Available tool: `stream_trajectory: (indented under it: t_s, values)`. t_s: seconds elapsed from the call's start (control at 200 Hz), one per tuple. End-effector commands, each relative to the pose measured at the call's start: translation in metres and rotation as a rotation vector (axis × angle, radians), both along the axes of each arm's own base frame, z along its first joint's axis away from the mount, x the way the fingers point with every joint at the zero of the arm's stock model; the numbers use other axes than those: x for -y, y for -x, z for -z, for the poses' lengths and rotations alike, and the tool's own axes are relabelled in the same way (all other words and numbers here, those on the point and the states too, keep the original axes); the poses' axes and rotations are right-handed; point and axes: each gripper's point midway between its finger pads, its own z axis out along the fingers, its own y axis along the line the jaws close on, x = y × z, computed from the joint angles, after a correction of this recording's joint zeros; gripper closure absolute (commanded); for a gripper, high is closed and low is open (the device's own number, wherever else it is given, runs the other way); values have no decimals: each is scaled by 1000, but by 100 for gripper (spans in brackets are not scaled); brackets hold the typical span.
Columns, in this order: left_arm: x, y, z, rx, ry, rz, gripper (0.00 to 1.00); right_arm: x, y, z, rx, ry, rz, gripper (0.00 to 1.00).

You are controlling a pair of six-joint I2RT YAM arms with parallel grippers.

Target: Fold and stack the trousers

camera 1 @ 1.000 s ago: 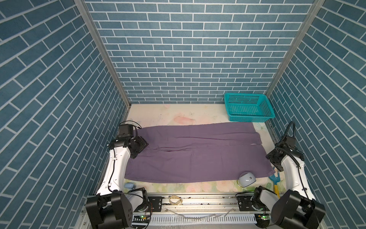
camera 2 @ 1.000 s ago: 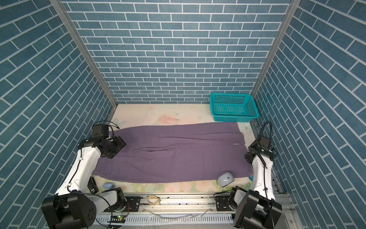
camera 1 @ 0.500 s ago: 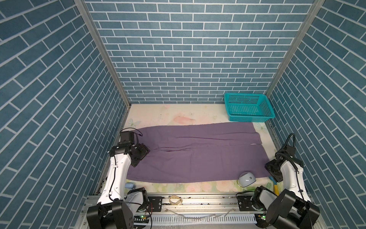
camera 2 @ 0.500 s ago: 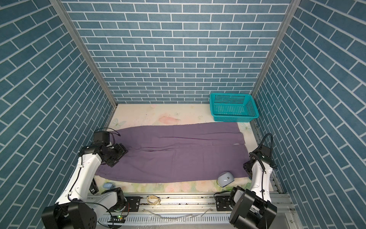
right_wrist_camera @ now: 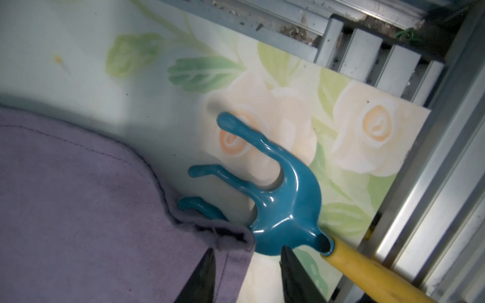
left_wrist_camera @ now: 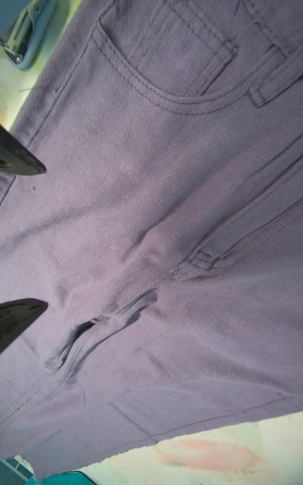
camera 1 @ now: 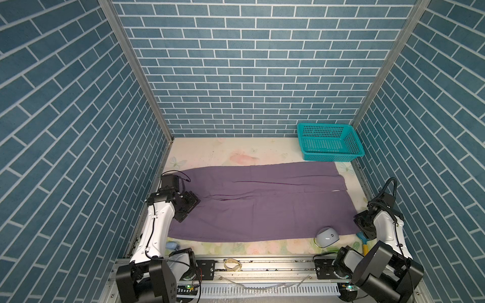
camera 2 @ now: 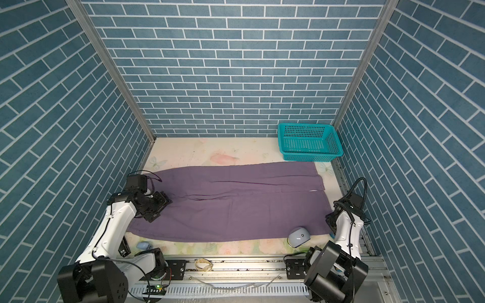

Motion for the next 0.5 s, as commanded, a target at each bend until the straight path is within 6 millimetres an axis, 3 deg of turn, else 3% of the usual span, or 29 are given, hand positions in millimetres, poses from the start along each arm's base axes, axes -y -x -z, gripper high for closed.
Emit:
stream_trajectory:
  t_s: [0.0, 0.255, 0.41, 0.495]
  values:
    - [0, 2, 8, -24, 8, 2, 25, 2, -3, 4, 11, 1, -7, 64]
    - [-1, -4, 9, -26, 8, 3, 25, -1, -8, 12, 26, -25, -27, 76]
    - [-1, -3, 11, -27, 10, 2, 25, -1, -10, 12, 37, -26, -26, 100]
    - [0, -3, 11, -26, 12, 6, 25, -2, -7, 12, 32, -27, -25, 100]
